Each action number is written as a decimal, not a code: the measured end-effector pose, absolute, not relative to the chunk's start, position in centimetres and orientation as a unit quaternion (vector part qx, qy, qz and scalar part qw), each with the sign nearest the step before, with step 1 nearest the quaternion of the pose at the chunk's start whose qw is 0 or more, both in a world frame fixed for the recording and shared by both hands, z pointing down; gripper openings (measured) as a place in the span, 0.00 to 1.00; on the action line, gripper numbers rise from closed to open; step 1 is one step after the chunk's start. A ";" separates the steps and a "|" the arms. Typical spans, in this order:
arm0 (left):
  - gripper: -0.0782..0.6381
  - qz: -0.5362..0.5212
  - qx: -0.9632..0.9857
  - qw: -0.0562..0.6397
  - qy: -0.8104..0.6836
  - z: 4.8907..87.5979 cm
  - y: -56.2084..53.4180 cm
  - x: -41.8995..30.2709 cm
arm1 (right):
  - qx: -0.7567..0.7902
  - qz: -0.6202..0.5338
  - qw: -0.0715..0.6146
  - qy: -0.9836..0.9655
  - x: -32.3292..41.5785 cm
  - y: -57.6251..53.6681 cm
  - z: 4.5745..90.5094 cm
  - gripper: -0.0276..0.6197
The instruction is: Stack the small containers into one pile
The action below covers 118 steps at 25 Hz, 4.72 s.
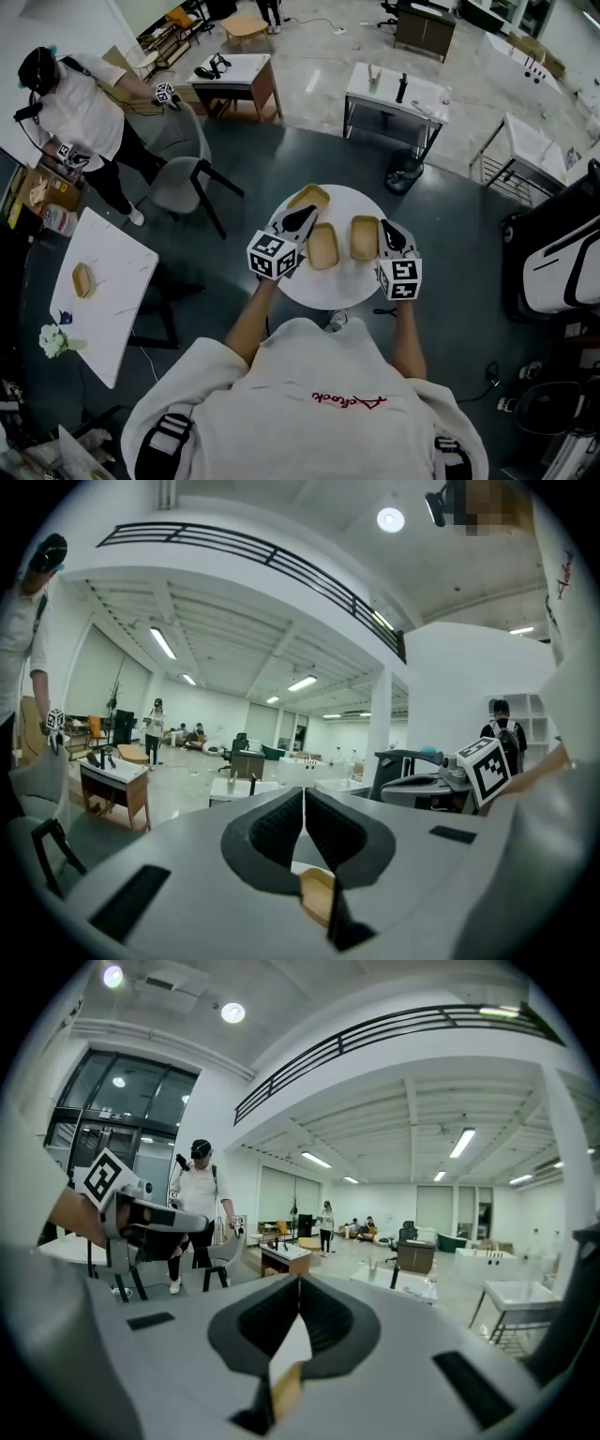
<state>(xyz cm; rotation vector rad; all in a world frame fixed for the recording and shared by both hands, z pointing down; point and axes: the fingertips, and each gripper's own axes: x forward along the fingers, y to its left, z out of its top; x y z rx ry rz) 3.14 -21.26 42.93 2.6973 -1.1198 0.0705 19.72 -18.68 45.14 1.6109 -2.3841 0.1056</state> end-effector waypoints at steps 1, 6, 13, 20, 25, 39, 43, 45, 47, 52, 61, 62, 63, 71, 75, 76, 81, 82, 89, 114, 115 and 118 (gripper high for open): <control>0.13 0.024 0.916 0.109 -0.385 42.9 -21.7 3.3 | 0.552 0.035 0.131 -0.822 20.0 -19.2 45.1 0.07; 0.13 0.022 0.910 0.103 -0.400 42.4 -23.7 4.7 | 0.543 0.037 0.124 -0.830 21.9 -21.1 44.9 0.07; 0.13 0.028 0.902 0.101 -0.418 42.7 -24.4 4.9 | 0.544 0.044 0.112 -0.830 24.1 -22.7 45.6 0.07; 0.13 0.029 0.895 0.115 -0.430 43.8 -24.8 3.6 | 0.541 0.054 0.114 -0.831 23.8 -23.5 46.1 0.07; 0.13 0.030 0.899 0.122 -0.420 44.5 -25.6 3.0 | 0.550 0.060 0.128 -0.823 23.5 -23.9 46.9 0.07; 0.13 0.039 0.904 0.158 -0.395 47.2 -28.8 -0.8 | 0.587 0.097 0.151 -0.790 21.4 -25.6 48.6 0.07; 0.13 0.048 0.904 0.175 -0.387 49.0 -29.0 -1.0 | 0.588 0.116 0.164 -0.784 21.1 -25.3 50.5 0.07; 0.13 0.052 0.903 0.184 -0.384 49.8 -29.1 -1.0 | 0.587 0.128 0.172 -0.781 21.2 -25.0 51.7 0.07; 0.13 0.059 0.902 0.193 -0.381 50.8 -28.9 -0.8 | 0.584 0.141 0.180 -0.779 21.2 -24.6 53.0 0.07; 0.13 0.072 0.896 0.216 -0.381 53.3 -28.1 -0.5 | 0.573 0.172 0.203 -0.775 21.6 -23.4 56.3 0.07; 0.13 0.094 0.881 0.252 -0.389 57.7 -25.5 -0.8 | 0.555 0.225 0.229 -0.767 21.1 -20.5 61.7 0.07; 0.13 0.096 0.880 0.256 -0.389 58.2 -25.2 -0.8 | 0.553 0.231 0.231 -0.766 21.0 -20.1 62.3 0.07; 0.13 0.098 0.879 0.259 -0.389 58.6 -24.8 -0.9 | 0.552 0.237 0.233 -0.765 20.9 -19.7 62.8 0.07; 0.13 0.108 0.868 0.280 -0.397 61.4 -22.3 -2.0 | 0.528 0.269 0.263 -0.762 20.0 -16.5 67.1 0.08; 0.13 0.111 0.865 0.287 -0.395 62.2 -21.4 -2.0 | 0.508 0.267 0.299 -0.762 20.1 -15.3 69.1 0.07; 0.13 0.112 0.866 0.288 -0.394 62.4 -21.3 -1.8 | 0.499 0.260 0.315 -0.764 20.1 -15.1 69.5 0.07; 0.13 0.112 0.866 0.291 -0.390 62.6 -21.0 -1.4 | 0.418 0.167 0.435 -0.780 19.8 -14.2 71.5 0.07; 0.13 0.112 0.866 0.291 -0.391 62.6 -20.9 -1.4 | 0.400 0.144 0.458 -0.780 19.8 -14.2 71.8 0.08; 0.13 0.113 0.861 0.294 -0.400 62.8 -20.5 -2.3 | 0.276 0.000 0.578 -0.768 19.7 -14.2 73.8 0.08; 0.13 0.108 0.851 0.300 -0.416 63.2 -19.9 -3.9 | 0.208 -0.063 0.624 -0.750 19.3 -15.7 74.8 0.09; 0.13 0.107 0.852 0.299 -0.416 63.1 -19.9 -3.9 | 0.211 -0.068 0.623 -0.750 19.2 -15.9 74.5 0.09; 0.13 0.105 0.853 0.297 -0.417 62.8 -20.0 -3.7 | 0.217 -0.083 0.617 -0.752 18.5 -16.3 73.4 0.09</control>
